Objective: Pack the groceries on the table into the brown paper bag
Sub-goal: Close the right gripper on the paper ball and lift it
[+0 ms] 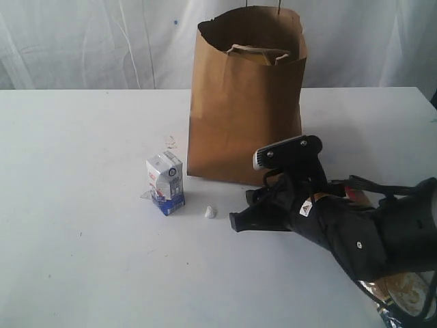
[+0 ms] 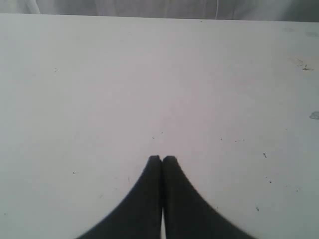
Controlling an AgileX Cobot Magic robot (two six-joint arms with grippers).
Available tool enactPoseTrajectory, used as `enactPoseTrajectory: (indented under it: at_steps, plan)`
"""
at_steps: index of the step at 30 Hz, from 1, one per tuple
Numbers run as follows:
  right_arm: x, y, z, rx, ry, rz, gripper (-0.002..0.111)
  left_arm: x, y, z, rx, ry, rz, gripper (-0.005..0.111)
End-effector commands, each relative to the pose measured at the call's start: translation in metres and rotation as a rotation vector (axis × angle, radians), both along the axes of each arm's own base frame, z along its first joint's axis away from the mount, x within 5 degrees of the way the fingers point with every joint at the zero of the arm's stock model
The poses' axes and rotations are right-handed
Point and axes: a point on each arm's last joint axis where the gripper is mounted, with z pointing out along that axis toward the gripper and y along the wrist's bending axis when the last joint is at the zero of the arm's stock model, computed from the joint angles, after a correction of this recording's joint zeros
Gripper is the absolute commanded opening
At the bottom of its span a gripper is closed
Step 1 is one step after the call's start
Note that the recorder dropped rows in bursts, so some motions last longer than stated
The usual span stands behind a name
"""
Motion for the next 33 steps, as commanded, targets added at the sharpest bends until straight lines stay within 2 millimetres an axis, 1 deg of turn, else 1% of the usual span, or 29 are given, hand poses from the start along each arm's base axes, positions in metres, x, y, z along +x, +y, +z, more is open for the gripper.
enactPoseTrajectory:
  at_steps: [1,6,12,16,22,28,33]
  plan:
    - [0.0,0.001,-0.005,0.006,-0.013,-0.009,0.056,0.0,0.0,0.0,0.005,-0.006,-0.006,0.0]
    - [0.009,0.004,-0.015,0.004,-0.057,-0.024,0.056,0.0,0.0,0.0,0.005,-0.006,-0.006,0.0]
    - [0.023,0.015,-0.028,-0.007,-0.041,-0.023,0.054,0.0,0.0,0.0,0.005,-0.006,-0.006,0.0]
    - [0.026,0.017,-0.035,-0.029,-0.032,-0.019,0.054,0.0,0.0,0.0,0.005,-0.006,-0.006,0.0]
    - [0.029,0.014,-0.035,-0.015,-0.022,-0.075,0.054,0.0,0.0,0.0,0.005,-0.006,-0.006,0.0]
    - [0.027,0.016,-0.039,-0.011,0.078,-0.089,0.054,0.0,0.0,0.0,0.005,-0.006,-0.006,0.0]
    - [0.039,0.019,-0.031,0.009,0.069,-0.097,0.054,0.0,0.0,0.0,0.005,-0.006,-0.006,0.0]
